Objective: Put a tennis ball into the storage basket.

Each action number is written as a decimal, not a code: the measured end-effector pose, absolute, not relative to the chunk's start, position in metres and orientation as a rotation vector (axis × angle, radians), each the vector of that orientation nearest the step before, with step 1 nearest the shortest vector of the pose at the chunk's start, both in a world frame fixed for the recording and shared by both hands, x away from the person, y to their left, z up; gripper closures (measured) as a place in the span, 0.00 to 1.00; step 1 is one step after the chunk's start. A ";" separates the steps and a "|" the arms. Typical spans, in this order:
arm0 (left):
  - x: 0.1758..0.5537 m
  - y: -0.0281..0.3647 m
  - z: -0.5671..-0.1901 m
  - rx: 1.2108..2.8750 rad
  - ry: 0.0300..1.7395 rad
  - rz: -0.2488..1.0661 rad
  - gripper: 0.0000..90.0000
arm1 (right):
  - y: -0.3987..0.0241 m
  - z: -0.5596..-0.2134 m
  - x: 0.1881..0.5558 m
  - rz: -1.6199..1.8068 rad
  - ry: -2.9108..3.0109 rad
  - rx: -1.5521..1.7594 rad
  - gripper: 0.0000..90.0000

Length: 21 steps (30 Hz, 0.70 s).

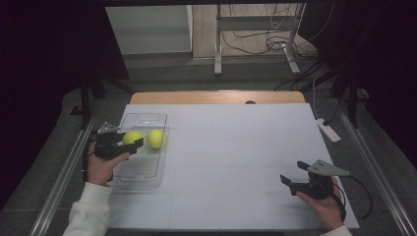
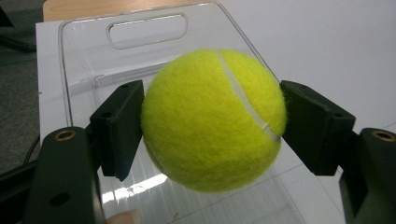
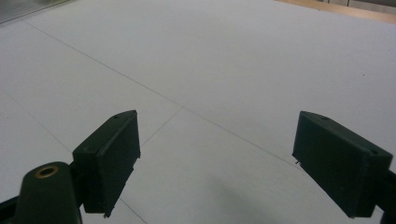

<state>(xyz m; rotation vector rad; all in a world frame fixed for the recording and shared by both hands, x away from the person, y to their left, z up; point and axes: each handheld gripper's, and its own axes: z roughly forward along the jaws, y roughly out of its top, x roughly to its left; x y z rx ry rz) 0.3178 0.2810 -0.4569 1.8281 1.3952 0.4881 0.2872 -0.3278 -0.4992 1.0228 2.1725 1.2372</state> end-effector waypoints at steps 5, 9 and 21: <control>0.318 0.281 -0.459 1.838 1.398 0.477 0.30 | -0.328 -0.499 0.287 1.238 2.172 1.023 0.17; 0.318 0.280 -0.462 1.851 1.405 0.465 0.30 | -0.328 -0.499 0.287 1.233 2.174 1.023 0.17; 0.319 0.281 -0.468 1.875 1.424 0.442 0.30 | -0.328 -0.500 0.287 1.231 2.176 1.024 0.17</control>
